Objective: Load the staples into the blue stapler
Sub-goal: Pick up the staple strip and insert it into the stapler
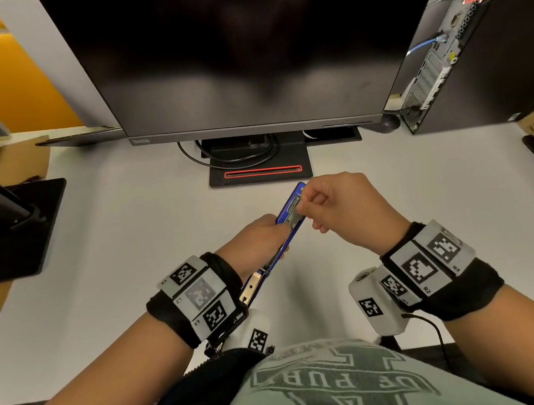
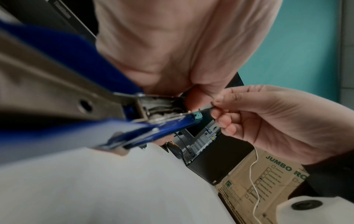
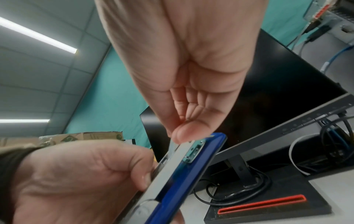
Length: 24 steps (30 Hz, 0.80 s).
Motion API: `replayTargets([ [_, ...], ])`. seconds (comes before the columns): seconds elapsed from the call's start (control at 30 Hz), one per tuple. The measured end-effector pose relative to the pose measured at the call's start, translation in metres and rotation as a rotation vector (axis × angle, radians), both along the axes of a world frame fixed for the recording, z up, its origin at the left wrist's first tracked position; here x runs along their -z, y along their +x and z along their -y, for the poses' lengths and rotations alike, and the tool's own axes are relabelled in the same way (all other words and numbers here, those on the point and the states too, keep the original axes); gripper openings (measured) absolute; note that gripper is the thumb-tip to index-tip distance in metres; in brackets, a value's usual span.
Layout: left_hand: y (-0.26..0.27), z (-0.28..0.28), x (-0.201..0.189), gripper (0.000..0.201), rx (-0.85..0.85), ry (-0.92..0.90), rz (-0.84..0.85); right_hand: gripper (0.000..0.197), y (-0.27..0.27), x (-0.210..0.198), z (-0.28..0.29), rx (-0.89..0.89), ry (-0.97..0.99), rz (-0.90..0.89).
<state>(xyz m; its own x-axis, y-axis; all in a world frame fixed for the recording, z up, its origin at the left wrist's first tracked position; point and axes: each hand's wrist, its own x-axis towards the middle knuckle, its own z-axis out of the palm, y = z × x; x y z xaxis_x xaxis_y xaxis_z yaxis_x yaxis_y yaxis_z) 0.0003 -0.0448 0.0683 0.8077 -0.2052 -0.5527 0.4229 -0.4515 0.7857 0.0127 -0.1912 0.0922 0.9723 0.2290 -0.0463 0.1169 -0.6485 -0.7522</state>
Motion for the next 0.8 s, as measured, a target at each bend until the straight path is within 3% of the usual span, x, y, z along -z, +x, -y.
replayTargets([
  [0.17, -0.002, 0.002, -0.002, 0.01, -0.006, -0.007, 0.007, 0.009, -0.004, 0.003, -0.001, 0.023, -0.018, 0.13],
  [0.4, -0.003, 0.006, -0.008, 0.016, -0.049, -0.012, 0.033, 0.004, -0.021, 0.014, -0.009, 0.022, -0.324, 0.563],
  [0.53, -0.007, 0.006, -0.008, 0.016, -0.06, 0.003, 0.05, 0.008, -0.022, 0.021, -0.006, -0.042, -0.485, 0.581],
  [0.67, -0.007, 0.007, -0.009, 0.016, -0.058, -0.022, 0.063, 0.007, -0.02, 0.014, -0.006, 0.012, -0.269, 0.575],
  [0.73, -0.007, 0.007, -0.01, 0.016, -0.049, -0.034, 0.065, 0.006, -0.019, 0.011, -0.007, 0.087, -0.093, 0.467],
  [0.8, -0.008, 0.007, -0.009, 0.015, -0.044, -0.046, 0.059, 0.02, -0.018, 0.01, -0.005, 0.141, 0.017, 0.308],
])
